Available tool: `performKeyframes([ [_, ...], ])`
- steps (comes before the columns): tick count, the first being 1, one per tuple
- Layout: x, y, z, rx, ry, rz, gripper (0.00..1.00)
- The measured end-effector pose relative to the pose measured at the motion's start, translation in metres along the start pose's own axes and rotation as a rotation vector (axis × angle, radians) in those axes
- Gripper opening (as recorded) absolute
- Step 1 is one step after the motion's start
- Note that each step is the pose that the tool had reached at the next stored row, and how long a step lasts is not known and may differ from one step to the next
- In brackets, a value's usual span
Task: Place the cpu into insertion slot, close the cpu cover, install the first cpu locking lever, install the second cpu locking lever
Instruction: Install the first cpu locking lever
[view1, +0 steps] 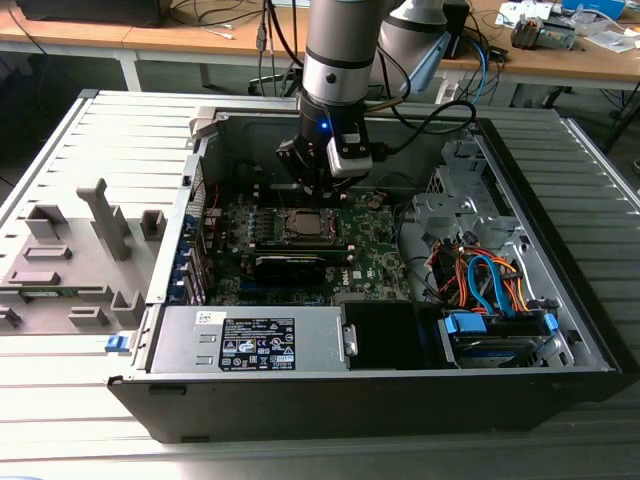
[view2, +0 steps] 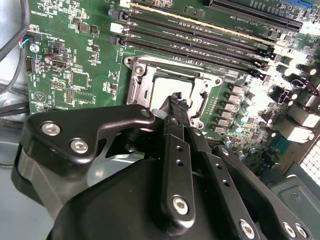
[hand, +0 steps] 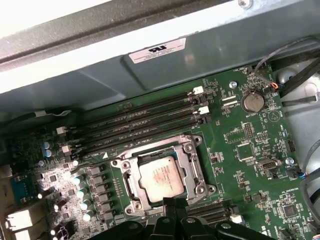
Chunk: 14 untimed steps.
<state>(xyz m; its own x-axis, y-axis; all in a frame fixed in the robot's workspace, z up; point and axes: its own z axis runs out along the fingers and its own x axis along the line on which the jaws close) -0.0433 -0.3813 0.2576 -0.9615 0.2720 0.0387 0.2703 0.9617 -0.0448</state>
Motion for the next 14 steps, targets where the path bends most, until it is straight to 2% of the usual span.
performKeyframes([
  [14, 0.0000, 0.0000, 0.0000, 0.0012, -0.0013, -0.028, 0.11],
])
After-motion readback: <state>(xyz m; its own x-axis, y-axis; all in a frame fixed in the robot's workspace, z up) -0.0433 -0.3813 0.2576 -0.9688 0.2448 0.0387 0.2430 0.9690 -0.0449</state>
